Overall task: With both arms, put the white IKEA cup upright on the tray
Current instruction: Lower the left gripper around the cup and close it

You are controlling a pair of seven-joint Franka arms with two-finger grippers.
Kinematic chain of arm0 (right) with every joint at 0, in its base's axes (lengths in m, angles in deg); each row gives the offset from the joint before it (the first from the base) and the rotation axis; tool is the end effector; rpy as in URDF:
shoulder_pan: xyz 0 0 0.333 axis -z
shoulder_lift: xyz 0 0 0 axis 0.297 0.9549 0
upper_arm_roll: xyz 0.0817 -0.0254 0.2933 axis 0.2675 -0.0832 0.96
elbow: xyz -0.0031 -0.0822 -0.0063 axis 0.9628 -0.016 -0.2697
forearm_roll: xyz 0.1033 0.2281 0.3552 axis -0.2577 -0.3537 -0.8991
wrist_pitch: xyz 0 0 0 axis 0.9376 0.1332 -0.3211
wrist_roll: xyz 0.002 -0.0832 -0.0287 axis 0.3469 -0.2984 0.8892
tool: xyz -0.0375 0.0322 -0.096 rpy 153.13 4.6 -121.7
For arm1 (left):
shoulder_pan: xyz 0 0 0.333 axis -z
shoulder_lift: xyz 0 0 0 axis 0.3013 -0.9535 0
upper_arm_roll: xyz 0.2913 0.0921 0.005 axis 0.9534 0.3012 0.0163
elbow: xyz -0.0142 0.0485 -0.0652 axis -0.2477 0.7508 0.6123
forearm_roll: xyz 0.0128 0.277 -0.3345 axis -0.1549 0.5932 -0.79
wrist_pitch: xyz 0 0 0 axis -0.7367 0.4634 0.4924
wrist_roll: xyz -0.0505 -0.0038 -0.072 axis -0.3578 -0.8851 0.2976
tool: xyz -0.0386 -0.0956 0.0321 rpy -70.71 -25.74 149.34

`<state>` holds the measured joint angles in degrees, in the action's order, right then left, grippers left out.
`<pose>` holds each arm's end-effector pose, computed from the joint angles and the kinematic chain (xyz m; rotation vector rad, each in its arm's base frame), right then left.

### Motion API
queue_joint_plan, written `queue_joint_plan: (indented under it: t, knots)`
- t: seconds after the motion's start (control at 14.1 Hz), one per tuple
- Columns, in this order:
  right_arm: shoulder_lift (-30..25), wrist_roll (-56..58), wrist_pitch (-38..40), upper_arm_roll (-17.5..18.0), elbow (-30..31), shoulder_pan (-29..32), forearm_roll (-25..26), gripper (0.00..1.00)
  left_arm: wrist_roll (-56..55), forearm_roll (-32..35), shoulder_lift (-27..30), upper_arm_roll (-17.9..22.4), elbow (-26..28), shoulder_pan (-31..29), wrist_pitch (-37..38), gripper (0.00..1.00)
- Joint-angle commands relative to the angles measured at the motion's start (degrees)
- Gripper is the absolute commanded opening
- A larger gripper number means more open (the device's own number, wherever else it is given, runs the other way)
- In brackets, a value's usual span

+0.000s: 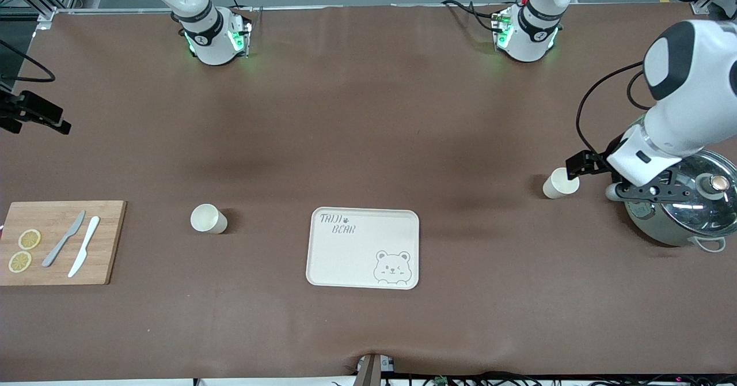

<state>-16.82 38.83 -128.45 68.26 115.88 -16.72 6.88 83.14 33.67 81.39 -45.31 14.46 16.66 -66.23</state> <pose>0.5909 -0.0642 0.6154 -3.1000 0.0838 -0.0105 0.6347 -0.0716 0.4414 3.1213 -0.1014 0.0084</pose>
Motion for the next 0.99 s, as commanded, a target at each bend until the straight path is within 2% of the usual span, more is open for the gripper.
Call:
queue_joint_plan:
  t: [0.0,0.35,0.64,0.92]
  knots:
    - [-0.59,0.54,0.37,0.15,0.23,0.41,-0.44,1.0,0.22,0.47,3.81,-0.1,10.37,-1.49,-8.26,1.0]
    - [-0.59,0.54,0.19,0.15,0.14,0.41,-0.35,1.0,2.16,3.02,3.81,-0.1,18.91,-2.63,-16.96,1.0]
    - [-0.59,0.54,0.1,0.06,0.14,0.41,-0.35,1.0,5.76,3.11,3.64,-0.27,27.96,-6.14,-29.44,1.0]
    - [-0.5,0.54,0.01,0.15,0.23,0.41,-0.35,1.0,10.86,3.11,2.85,-0.27,31.74,-10.45,-32.79,1.0]
